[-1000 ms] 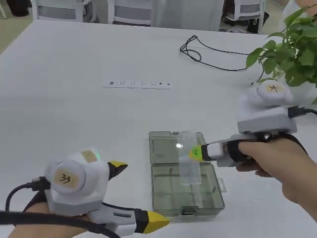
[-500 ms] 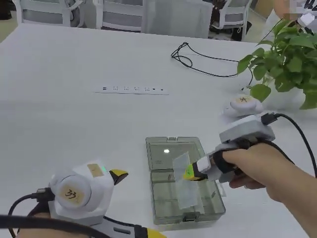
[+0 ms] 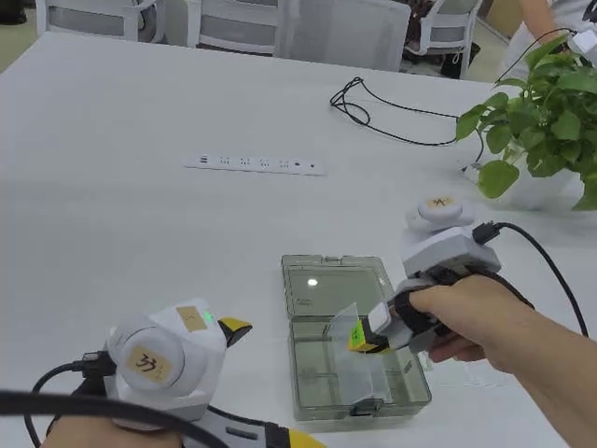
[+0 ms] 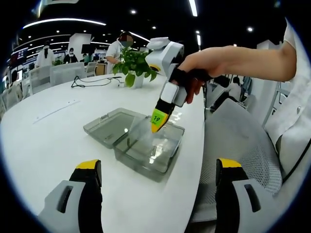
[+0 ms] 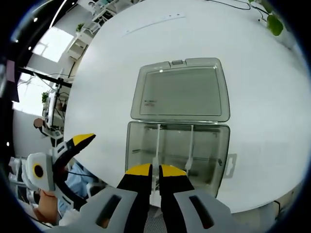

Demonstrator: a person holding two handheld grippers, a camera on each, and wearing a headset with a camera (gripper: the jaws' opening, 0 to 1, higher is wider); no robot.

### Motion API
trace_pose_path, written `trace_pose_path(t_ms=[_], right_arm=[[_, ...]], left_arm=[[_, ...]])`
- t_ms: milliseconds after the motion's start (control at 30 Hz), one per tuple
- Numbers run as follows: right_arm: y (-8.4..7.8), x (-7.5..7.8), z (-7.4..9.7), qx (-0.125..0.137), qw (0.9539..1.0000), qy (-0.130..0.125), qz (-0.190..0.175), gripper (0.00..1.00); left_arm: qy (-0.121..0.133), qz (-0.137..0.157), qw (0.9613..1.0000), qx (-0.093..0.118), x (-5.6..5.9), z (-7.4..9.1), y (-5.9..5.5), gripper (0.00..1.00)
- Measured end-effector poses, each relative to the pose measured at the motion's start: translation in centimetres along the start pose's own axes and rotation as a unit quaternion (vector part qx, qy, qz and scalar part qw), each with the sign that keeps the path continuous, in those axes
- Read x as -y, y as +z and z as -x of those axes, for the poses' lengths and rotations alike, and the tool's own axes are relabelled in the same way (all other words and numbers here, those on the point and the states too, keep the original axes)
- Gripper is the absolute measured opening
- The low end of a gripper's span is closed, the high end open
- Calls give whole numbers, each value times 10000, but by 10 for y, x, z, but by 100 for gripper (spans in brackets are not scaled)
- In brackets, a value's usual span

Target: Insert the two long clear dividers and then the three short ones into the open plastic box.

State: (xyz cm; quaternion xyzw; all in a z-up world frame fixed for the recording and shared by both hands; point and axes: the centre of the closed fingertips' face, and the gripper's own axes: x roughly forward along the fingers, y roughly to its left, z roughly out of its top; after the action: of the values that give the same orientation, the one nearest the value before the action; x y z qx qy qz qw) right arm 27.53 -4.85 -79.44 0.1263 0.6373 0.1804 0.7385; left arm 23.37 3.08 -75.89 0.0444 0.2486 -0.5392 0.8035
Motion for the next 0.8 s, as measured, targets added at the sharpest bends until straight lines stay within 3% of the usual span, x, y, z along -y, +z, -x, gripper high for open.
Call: trace_pose_path(t_ms=[800], right_arm=[[2, -1, -8, -54, 9986, -293, 441, 7]], left_arm=[[-6, 128, 9999, 50, 0, -4, 0, 99]])
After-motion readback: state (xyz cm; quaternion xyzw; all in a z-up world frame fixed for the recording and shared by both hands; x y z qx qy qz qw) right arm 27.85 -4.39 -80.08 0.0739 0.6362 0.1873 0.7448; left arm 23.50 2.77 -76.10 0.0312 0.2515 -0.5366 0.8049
